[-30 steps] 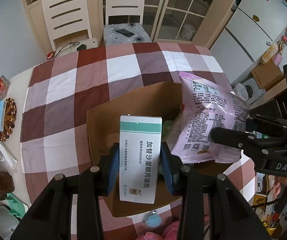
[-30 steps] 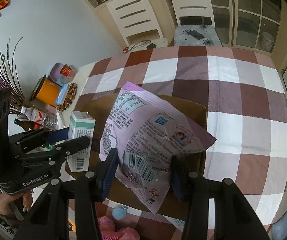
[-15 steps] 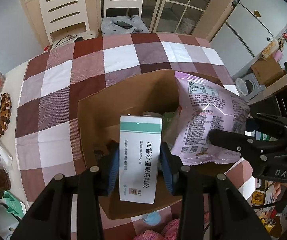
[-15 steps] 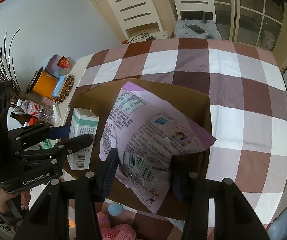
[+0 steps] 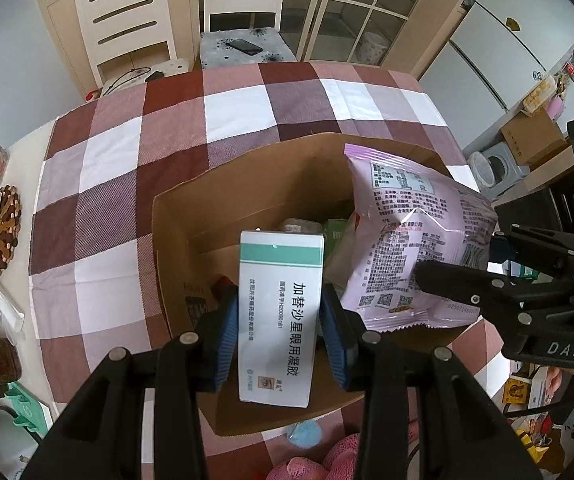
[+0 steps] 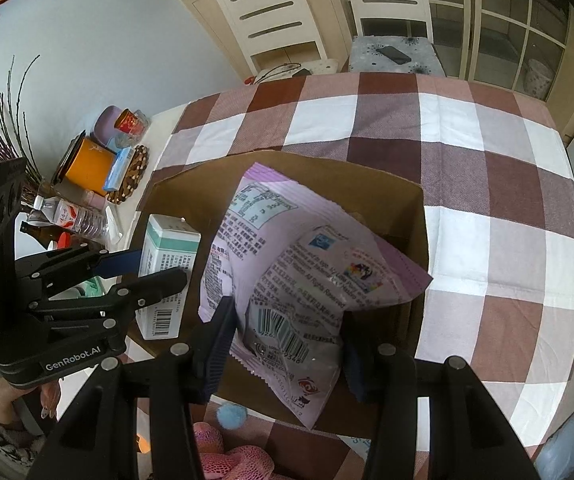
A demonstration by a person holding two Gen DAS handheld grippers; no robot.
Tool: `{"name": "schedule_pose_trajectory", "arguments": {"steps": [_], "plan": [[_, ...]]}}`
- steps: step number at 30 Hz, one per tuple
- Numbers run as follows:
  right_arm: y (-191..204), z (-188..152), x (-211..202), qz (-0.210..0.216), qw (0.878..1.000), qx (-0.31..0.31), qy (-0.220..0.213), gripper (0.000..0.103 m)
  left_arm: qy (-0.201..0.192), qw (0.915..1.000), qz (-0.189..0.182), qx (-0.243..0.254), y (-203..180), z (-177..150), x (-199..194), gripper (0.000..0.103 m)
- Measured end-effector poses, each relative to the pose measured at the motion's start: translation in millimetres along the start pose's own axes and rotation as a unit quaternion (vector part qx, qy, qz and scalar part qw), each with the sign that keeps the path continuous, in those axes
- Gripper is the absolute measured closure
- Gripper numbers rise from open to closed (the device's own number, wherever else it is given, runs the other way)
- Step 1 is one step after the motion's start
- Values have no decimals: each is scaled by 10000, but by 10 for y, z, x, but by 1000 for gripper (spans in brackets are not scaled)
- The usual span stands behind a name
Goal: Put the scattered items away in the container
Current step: 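Lower both tools into the box and open them to release the items, then move right tool to the SODA BISCUITS packet while left tool reaches the white plush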
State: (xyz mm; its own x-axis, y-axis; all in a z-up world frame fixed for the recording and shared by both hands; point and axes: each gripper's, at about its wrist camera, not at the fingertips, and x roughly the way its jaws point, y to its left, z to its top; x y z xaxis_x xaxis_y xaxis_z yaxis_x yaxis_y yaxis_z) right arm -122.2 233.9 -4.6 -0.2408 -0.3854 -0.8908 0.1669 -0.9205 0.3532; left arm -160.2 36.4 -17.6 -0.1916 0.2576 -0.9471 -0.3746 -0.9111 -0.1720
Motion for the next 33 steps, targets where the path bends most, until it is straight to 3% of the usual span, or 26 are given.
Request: {"name": "schedule_pose_trajectory", "arguments": {"steps": [12,14,16,19,26,33], "plan": [[-19,10,-17,-23,10000,11,-28,52,4,10000,-14,28,-14,-10,-12,63],[-35,14,-27,-38,10000,52,-34,52,-5,10000,-18,14,-6,-12,-23,58],[-59,23,-28,-5,9999,141,18,50,-38,10000,9,2,-3,-10,-43,45],[-70,28,-36,-113,9997,185,63,45,-82,10000,50,-8,0,-14,-85,39],[-66,5,-184,-186,9996,188,-123,41,-184,9997,120,-47,21,-52,-215,37],[-110,-141,-408,-224,9989,272,-300,33,-433,9976,315,-448,273,-289,-474,26]]}}
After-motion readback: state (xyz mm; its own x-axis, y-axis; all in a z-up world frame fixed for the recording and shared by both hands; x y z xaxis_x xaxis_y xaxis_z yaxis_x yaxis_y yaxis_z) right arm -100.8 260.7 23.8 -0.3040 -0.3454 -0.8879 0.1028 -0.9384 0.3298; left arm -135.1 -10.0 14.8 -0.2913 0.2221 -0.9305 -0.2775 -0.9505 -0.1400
